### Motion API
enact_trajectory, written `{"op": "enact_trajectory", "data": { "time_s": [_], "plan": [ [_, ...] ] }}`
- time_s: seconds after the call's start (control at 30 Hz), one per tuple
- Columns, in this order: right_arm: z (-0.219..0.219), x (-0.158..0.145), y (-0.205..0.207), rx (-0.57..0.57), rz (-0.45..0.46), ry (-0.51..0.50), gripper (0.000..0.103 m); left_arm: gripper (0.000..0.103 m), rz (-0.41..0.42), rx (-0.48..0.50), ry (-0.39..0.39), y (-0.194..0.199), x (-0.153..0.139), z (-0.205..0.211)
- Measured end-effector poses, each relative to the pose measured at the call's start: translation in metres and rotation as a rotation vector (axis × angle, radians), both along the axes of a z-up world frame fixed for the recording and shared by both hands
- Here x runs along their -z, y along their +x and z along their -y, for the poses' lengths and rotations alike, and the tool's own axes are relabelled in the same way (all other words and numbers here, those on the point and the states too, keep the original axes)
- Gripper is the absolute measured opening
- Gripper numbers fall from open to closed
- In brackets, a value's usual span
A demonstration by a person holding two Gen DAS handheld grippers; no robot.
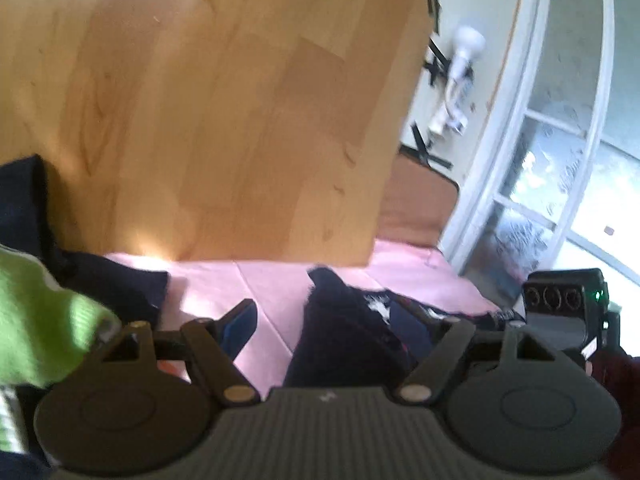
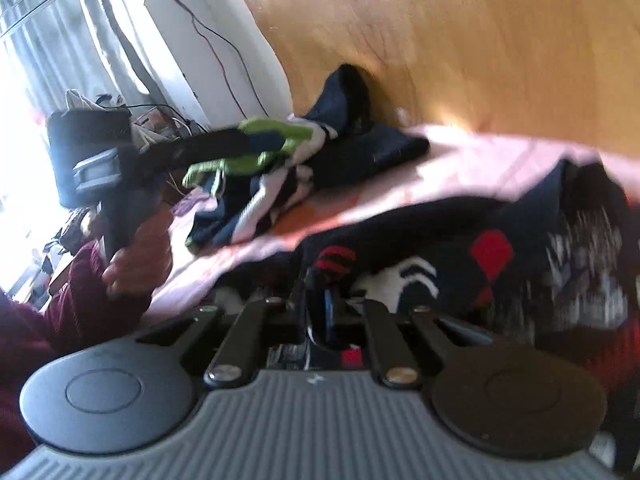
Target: Fold small clothes
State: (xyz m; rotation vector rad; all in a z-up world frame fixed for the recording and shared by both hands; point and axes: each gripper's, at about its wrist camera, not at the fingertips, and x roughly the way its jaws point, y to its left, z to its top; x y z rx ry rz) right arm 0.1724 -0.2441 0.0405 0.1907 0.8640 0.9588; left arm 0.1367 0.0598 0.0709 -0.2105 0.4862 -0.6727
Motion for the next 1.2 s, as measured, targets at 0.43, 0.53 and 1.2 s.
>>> {"op": "enact_trajectory", "data": {
  "time_s": [0.43, 0.53, 1.2],
  "plan": [
    [0.025, -0.023, 0.031, 0.220, -0.089, 0.087, 0.024, 0.075, -0.111, 0.011, 0.054, 0.014, 0.029, 0.011],
    [0.020, -0.020, 0.057, 0.274, -0.158, 0.085, 0.030, 0.075, -0.103, 0.017, 0.068, 0.012, 0.028, 0.014],
    [-0.124, 0.023, 0.199, 0.130, -0.014, -0.100, 0.011, 0.074, -0.207, -0.184, 0.100, 0.042, 0.040, -0.017]
  ]
}}
